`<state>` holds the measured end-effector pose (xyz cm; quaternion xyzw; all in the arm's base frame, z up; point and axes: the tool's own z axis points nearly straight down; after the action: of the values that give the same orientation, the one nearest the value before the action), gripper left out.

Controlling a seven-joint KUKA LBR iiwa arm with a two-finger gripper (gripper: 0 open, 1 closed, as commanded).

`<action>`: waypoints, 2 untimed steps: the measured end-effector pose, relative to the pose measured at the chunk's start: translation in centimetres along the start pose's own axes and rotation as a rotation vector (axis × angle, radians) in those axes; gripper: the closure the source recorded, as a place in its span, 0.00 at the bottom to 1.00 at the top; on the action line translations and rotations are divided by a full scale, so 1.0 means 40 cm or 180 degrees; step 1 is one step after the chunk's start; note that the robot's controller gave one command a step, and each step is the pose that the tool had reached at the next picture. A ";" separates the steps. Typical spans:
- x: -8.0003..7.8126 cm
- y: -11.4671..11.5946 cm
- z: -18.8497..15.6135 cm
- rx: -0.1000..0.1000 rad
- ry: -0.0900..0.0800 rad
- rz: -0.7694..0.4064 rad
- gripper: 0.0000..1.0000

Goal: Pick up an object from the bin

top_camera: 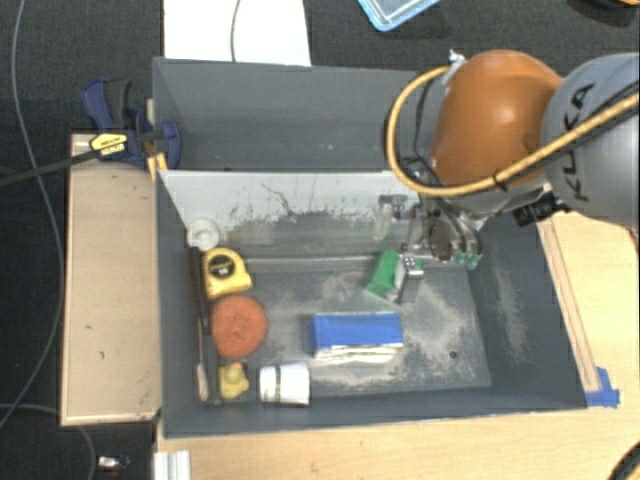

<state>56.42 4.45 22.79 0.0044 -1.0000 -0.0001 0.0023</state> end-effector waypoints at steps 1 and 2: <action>-0.003 -0.001 -0.012 -0.0002 -0.0026 0.0005 0.00; 0.020 0.074 0.153 -0.0003 -0.0040 -0.0092 0.00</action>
Offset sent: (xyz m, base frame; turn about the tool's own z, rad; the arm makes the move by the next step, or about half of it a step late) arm -0.0188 0.0538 -0.1170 -0.0557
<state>55.57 7.41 16.69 0.0189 -0.9998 -0.0006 -0.0041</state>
